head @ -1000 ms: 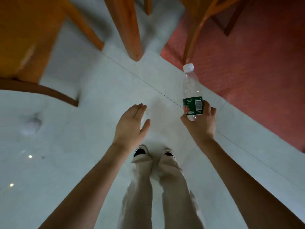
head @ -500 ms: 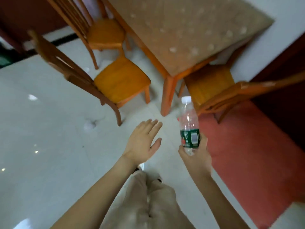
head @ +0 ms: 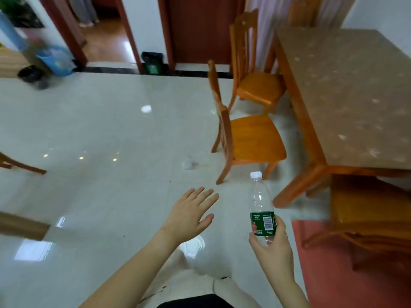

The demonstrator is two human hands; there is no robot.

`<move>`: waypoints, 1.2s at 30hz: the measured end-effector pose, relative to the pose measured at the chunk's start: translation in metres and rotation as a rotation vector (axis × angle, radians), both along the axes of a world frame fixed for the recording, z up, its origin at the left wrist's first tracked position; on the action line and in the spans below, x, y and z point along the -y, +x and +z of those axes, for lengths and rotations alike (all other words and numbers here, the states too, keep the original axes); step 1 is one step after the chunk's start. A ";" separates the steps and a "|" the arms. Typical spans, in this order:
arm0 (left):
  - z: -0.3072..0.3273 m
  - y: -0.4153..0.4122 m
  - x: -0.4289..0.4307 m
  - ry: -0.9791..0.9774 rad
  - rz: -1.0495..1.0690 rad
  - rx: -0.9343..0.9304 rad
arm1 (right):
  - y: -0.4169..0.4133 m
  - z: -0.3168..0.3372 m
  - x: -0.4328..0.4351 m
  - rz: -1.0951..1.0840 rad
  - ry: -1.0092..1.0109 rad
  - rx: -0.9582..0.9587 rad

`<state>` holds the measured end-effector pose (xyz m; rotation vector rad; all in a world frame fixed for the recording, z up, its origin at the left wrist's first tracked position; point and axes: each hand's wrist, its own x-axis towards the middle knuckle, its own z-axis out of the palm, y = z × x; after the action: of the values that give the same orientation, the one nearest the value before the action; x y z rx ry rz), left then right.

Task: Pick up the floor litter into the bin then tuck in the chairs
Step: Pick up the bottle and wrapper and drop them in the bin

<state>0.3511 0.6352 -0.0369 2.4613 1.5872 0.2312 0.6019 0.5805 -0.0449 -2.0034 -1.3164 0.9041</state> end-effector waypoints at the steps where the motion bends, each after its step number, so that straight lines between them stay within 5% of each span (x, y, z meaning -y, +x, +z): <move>1: 0.003 -0.013 0.003 0.011 0.074 0.035 | -0.008 0.002 -0.007 0.036 0.011 -0.001; 9: 0.008 -0.141 0.014 0.025 0.351 0.142 | -0.100 0.015 -0.050 0.131 0.089 -0.022; 22: 0.012 -0.368 -0.034 -0.004 0.355 0.131 | -0.329 0.001 -0.096 0.089 0.068 -0.173; 36: -0.032 -0.405 -0.202 -0.152 0.265 0.138 | -0.374 -0.030 -0.245 -0.026 0.006 -0.102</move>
<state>-0.0536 0.8375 -0.0690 2.0744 1.7952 0.3016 0.2283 0.8252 -0.0747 -1.9388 -1.2334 0.9757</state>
